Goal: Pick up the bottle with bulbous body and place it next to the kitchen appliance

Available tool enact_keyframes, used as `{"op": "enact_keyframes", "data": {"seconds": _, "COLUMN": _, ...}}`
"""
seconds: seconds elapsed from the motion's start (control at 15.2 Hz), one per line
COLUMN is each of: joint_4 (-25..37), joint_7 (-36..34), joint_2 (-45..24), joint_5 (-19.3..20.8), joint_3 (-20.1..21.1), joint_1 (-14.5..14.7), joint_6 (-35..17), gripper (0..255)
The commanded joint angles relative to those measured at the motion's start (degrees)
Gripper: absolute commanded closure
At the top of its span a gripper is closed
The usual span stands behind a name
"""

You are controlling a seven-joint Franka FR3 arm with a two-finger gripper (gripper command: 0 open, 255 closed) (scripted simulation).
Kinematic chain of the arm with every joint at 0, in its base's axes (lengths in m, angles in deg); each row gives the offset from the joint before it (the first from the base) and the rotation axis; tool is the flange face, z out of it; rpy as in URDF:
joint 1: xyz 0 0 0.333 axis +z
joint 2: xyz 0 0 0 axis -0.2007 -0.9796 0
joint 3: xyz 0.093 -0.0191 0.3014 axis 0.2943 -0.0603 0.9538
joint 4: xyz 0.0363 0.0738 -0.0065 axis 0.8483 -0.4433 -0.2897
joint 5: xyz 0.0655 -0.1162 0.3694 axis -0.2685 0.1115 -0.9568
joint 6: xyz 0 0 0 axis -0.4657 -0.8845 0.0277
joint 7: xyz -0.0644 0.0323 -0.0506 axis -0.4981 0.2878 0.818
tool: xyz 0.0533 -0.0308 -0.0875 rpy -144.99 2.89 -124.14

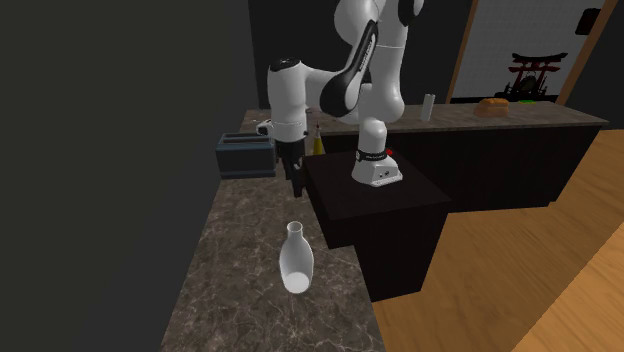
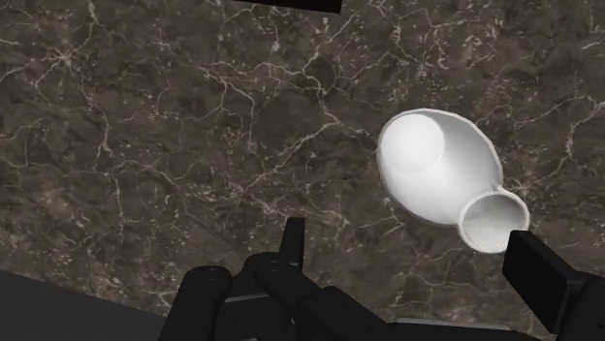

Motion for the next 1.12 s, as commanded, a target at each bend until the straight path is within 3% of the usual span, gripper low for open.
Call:
{"op": "enact_keyframes", "data": {"seconds": 0.0, "joint_4": 1.7, "joint_7": -3.4, "joint_2": -4.8, "joint_5": 3.1, "joint_3": 1.3, "joint_1": 0.4, "joint_6": -2.3, "gripper": 0}}
{"op": "enact_keyframes", "data": {"seconds": 0.4, "joint_4": 9.6, "joint_7": -13.8, "joint_2": -20.0, "joint_5": 14.5, "joint_3": 0.7, "joint_1": 4.6, "joint_6": -6.6, "gripper": 0}}
{"op": "enact_keyframes", "data": {"seconds": 1.06, "joint_4": 9.5, "joint_7": -17.1, "joint_2": -25.6, "joint_5": 19.2, "joint_3": -1.9, "joint_1": 6.9, "joint_6": -11.5, "gripper": 0}}
